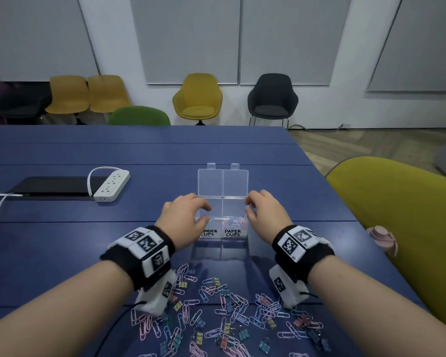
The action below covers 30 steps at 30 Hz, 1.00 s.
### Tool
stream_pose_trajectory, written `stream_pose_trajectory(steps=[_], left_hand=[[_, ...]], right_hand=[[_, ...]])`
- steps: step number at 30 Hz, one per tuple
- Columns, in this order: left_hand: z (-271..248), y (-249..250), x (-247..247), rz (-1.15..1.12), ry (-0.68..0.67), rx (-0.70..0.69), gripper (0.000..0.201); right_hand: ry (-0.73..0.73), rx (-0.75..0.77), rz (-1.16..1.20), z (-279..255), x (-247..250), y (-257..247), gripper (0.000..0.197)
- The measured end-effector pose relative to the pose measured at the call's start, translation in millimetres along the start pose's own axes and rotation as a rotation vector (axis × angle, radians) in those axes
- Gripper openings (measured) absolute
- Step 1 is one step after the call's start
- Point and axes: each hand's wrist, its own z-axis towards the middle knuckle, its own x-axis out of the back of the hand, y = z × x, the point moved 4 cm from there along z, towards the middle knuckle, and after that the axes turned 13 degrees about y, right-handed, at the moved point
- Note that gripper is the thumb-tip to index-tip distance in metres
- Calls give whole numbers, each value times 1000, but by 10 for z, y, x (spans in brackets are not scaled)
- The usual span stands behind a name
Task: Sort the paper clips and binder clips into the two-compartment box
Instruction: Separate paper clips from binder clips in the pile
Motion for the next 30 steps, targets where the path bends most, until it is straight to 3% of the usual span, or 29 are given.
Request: stream_pose_trajectory(steps=[4, 8, 10, 16, 20, 22, 25, 28, 30], left_hand=[[-330, -248, 150, -75, -67, 22, 19], [-633, -415, 160, 39, -310, 89, 21], [-736, -451, 158, 57, -385, 117, 23], [-823, -493, 149, 135, -443, 165, 36], [-851, -540, 94, 202, -545, 326, 55], [-856, -537, 87, 248, -565, 365, 51], [-856, -526, 52, 299, -539, 372, 25], [-873, -515, -6, 354, -561, 373, 42], [-874, -509, -20, 369, -575, 351, 42]], right_hand=[[-142, 99, -18, -252, 59, -113, 14], [-541, 178, -174, -572, -32, -278, 16], [-645, 202, -236, -706, -63, -352, 19], [-604, 274, -146, -873, -124, -694, 26], [-631, 327, -187, -870, -298, -958, 34], [-629, 347, -216, -834, -428, -1086, 33], [-613, 356, -257, -776, -621, -1251, 35], [-661, 369, -339, -749, -762, -1351, 31], [-677, 387, -406, -738, -803, -1386, 18]])
